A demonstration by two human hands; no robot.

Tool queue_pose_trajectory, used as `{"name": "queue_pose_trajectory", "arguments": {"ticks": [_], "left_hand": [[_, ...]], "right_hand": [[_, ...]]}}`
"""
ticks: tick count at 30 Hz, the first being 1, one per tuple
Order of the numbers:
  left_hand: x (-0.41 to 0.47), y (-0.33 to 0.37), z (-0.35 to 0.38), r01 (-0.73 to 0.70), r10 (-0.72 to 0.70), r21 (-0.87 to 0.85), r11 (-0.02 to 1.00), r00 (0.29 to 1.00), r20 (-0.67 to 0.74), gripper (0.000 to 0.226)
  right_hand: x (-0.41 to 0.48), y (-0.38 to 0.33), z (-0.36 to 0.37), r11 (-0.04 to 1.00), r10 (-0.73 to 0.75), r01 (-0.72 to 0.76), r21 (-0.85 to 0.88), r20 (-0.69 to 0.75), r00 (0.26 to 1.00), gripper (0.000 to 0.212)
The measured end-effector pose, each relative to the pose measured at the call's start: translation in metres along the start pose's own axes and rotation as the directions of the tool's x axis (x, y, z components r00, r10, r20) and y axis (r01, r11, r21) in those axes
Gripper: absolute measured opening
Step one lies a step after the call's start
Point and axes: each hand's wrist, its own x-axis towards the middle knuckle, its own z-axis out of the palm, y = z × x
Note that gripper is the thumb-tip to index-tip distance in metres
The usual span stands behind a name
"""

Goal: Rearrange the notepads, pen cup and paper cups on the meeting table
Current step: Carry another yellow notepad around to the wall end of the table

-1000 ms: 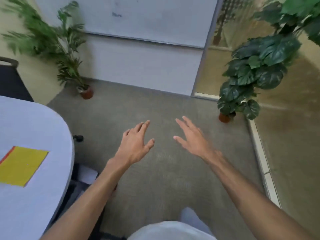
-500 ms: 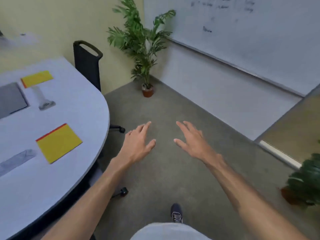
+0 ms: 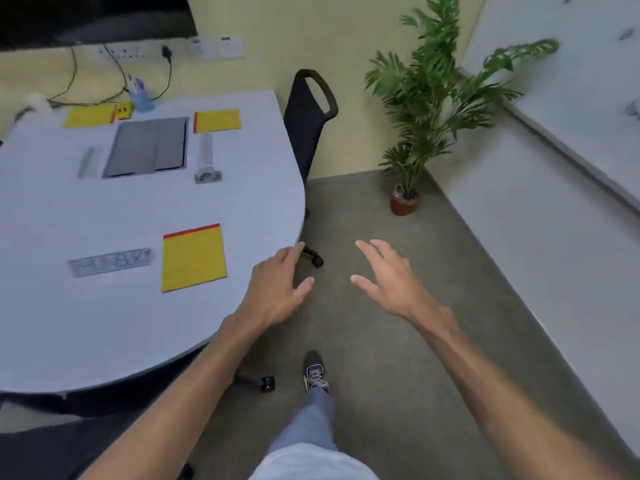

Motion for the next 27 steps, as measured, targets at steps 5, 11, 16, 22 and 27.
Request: {"name": "queue_pose_trajectory", "arguments": {"ticks": [5,11,16,22,27], "left_hand": [[0.061,-0.05,-0.005,0.15,-0.153,-0.055,0.987,0.986,-0.059,0.069],[0.106,-0.117,-0.023,0.329,-0.343,-0.142,0.934,0.935,-0.086,0.068],[0.113,-0.162,-0.037,0.466,-0.494,-0.194,0.863,0.859,-0.132,0.068],[0.092,-0.206,-0.038,0.608,-0.701,-0.389,0.692,0.695,-0.161,0.081],[0.079,-0.226,-0.019,0.674,-0.834,-0.558,0.485,0.547,-0.064,0.097]], "right_hand": [[0.11,-0.016,0.002,0.991,-0.121,0.125,-0.037,0.101,0.988,0.07],[0.23,-0.06,0.013,0.96,-0.266,0.279,-0.015,0.255,0.93,0.07],[0.298,-0.11,0.034,0.908,-0.384,0.418,-0.016,0.365,0.848,0.07],[0.354,-0.174,0.071,0.801,-0.505,0.597,-0.033,0.498,0.705,0.069],[0.391,-0.208,0.107,0.743,-0.545,0.67,0.0,0.582,0.604,0.069]]}}
